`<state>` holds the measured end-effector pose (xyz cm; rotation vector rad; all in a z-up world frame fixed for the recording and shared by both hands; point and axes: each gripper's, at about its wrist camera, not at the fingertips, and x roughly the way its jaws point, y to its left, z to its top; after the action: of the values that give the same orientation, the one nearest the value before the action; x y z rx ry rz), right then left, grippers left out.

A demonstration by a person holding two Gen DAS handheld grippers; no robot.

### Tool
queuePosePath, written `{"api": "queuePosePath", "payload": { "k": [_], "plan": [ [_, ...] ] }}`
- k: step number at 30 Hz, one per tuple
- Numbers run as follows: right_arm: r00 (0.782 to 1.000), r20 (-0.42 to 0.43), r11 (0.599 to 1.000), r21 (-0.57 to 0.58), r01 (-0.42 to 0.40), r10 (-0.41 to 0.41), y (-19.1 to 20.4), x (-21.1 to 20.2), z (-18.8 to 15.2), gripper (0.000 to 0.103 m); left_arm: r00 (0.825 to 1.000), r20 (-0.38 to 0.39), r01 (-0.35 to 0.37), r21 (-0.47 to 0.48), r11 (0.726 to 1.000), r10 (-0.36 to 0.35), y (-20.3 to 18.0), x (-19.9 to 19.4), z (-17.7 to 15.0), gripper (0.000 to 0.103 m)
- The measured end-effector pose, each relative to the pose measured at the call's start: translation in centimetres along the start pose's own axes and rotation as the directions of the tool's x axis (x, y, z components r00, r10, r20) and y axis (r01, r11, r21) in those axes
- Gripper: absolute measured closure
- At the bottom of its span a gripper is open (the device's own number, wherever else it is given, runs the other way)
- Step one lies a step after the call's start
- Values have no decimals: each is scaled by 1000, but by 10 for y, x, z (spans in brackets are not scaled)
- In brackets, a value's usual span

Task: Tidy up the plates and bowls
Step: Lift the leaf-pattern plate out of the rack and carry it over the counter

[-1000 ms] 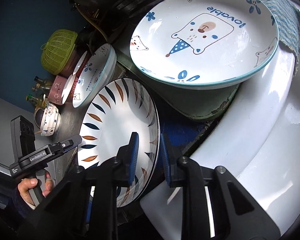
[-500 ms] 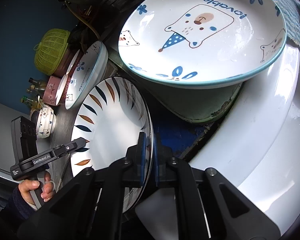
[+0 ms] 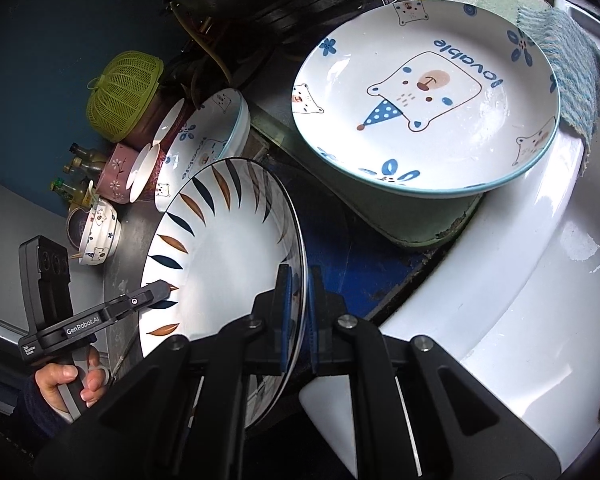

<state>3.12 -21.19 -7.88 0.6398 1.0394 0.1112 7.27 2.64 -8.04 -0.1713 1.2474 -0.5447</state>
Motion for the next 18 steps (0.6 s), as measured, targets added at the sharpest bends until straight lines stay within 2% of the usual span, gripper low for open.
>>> {"api": "queuePosePath", "payload": {
  "k": [10, 18],
  "plan": [
    [997, -47, 991, -120, -60, 54, 57, 19, -3, 95, 995, 88, -42, -101, 994, 51, 40, -45, -28, 90],
    [986, -129, 962, -236, -136, 108, 115, 51, -18, 95, 979, 158, -90, -223, 971, 127, 89, -89, -62, 90]
  ]
}}
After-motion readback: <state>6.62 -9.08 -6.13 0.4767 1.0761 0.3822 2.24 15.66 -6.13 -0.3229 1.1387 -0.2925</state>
